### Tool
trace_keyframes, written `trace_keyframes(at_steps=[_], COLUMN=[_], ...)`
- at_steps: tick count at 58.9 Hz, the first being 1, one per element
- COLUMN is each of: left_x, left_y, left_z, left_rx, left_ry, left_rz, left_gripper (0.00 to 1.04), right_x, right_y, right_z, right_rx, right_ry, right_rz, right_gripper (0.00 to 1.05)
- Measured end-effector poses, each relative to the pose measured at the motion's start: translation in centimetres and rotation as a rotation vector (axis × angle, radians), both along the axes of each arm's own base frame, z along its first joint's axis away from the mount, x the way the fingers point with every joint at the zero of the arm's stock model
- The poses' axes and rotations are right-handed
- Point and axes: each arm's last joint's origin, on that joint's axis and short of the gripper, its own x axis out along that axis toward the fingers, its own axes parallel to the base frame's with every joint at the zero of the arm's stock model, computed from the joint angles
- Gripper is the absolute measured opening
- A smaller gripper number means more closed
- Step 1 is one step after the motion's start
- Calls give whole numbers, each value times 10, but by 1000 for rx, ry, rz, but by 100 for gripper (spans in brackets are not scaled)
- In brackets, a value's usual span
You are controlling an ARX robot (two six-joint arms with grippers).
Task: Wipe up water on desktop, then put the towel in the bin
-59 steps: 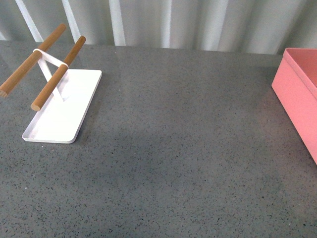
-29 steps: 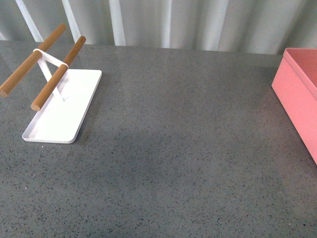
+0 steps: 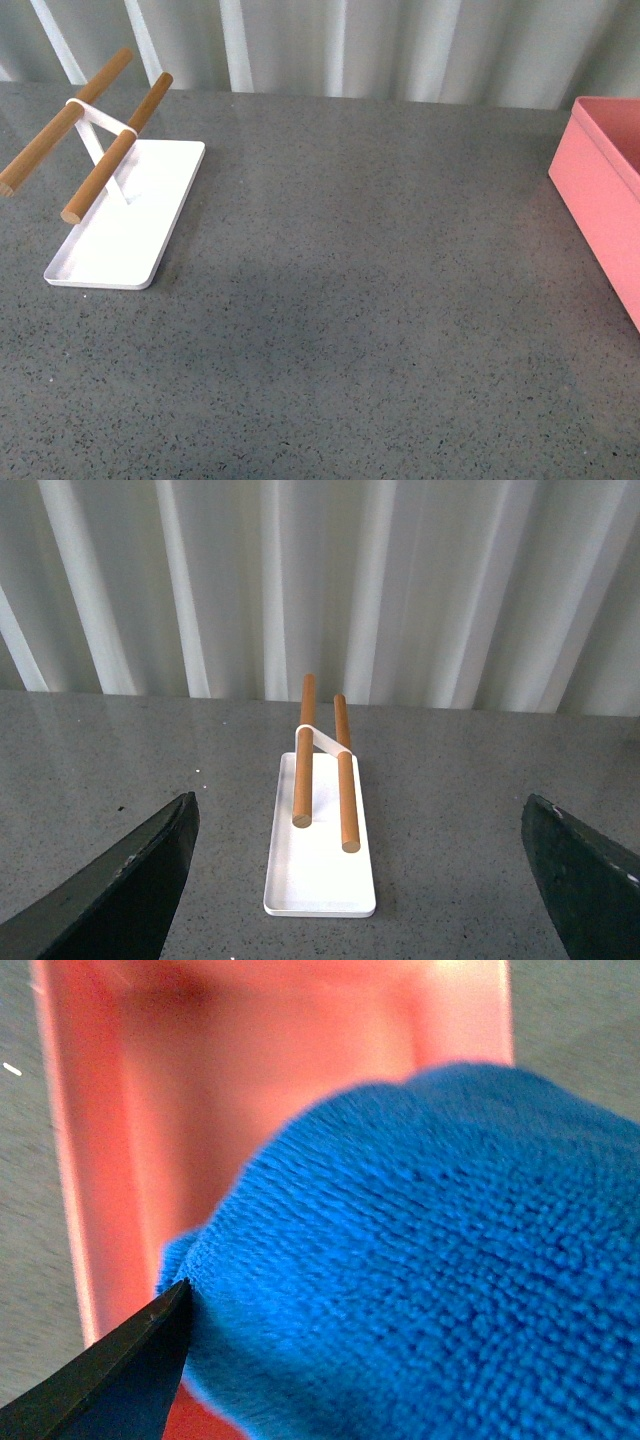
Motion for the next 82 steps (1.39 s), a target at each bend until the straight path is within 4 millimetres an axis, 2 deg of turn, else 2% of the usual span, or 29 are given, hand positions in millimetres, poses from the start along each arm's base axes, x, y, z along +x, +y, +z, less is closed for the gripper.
trace_keyframes(at_steps=[3, 8, 12, 17, 22, 27, 32, 34, 41, 45, 49, 54, 57, 65, 82], left_x=[0, 0, 0, 0, 0, 0, 0, 0, 0, 0, 0, 0, 0, 0, 0], left_y=[0, 0, 0, 0, 0, 0, 0, 0, 0, 0, 0, 0, 0, 0, 0], left_z=[0, 0, 0, 0, 0, 0, 0, 0, 0, 0, 0, 0, 0, 0, 0], left_rx=[0, 0, 0, 0, 0, 0, 0, 0, 0, 0, 0, 0, 0, 0, 0], left_ry=[-1, -1, -1, -1, -1, -2, 0, 0, -1, 0, -2, 0, 2, 0, -2], left_rz=[0, 0, 0, 0, 0, 0, 0, 0, 0, 1, 0, 0, 1, -2, 0], left_gripper=[98, 98, 98, 98, 98, 98, 98, 98, 98, 98, 98, 98, 98, 98, 98], right_x=[1, -3, -3, -9, -13, -21, -32, -33, -39, -45, -56, -67, -64, -55, -18], right_y=[0, 2, 3, 3, 4, 1, 3, 1, -12, -19, -30, -28, -28, -25, -35], right_z=[-1, -5, -6, -11, -13, -19, -22, -20, -16, -19, -27, -34, -32, -23, 15], right_rx=[26, -54, -7, -130, -120, -323, -381, -367, -536, -520, -638, -615, -562, -566, -514], right_ry=[-18, 19, 7, 21, 42, 2, 68, 90, 135, 184, 205, 305, 313, 271, 59], right_rz=[9, 27, 48, 62, 118, 164, 288, 305, 359, 420, 444, 571, 592, 623, 528], right_gripper=[98, 98, 98, 98, 98, 98, 98, 98, 98, 98, 98, 98, 98, 98, 98])
